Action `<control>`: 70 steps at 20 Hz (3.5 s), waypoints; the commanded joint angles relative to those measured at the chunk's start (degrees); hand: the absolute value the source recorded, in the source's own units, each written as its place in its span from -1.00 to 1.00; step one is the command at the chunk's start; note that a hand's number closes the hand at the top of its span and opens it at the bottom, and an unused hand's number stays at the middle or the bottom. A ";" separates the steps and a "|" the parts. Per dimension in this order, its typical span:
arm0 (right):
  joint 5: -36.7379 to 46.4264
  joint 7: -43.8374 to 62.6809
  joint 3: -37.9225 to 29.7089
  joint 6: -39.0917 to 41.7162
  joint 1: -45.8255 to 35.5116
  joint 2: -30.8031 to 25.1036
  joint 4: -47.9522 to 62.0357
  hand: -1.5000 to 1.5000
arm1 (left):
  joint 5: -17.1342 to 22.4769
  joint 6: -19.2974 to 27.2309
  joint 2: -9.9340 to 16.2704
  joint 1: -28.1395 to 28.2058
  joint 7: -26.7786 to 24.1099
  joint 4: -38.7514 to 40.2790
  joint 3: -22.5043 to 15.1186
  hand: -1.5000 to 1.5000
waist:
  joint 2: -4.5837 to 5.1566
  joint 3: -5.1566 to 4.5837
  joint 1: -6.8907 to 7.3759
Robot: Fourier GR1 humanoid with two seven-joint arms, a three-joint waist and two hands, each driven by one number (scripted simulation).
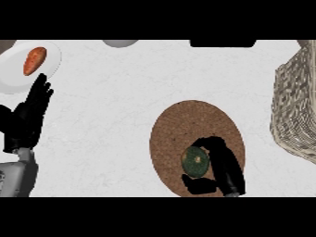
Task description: Pick the squash from the placemat and place it in the basket
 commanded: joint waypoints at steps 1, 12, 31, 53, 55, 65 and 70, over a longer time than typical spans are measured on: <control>-2.54 -11.48 7.28 3.61 8.99 -3.99 4.15 1.00 | -1.53 1.33 -1.52 -0.09 0.95 -0.97 -1.86 0.00 | 1.67 1.37 0.15; -21.92 -34.25 3.00 -2.56 26.19 -8.74 -20.74 1.00 | 0.06 -0.42 0.46 1.00 2.09 -2.71 0.14 0.00 | 1.50 1.22 -0.44; -31.27 11.51 -20.26 1.30 10.56 -14.18 -56.75 1.00 | -1.25 -0.51 -1.48 0.46 1.62 -1.64 -1.42 0.00 | 1.86 1.13 0.83; -25.54 12.98 -33.22 10.02 -23.64 -24.16 -13.15 1.00 | -0.73 -2.20 -0.88 3.09 -0.87 -2.75 0.49 0.00 | 1.84 1.20 0.88; -27.24 10.73 -35.57 11.70 -27.59 -25.73 -6.52 1.00 | -0.14 -2.68 0.01 0.70 0.05 -0.91 1.54 0.00 | 1.87 1.20 0.90; -28.60 -3.30 -41.78 13.12 -25.66 -26.30 7.84 1.00 | -1.94 -0.67 -1.96 2.00 1.84 -4.04 0.21 0.00 | 1.74 1.22 0.67; -31.06 -5.32 -44.66 16.24 -28.91 -28.49 13.28 1.00 | -0.41 -2.41 -0.22 -1.02 0.39 0.19 2.64 0.00 | 1.77 1.21 0.50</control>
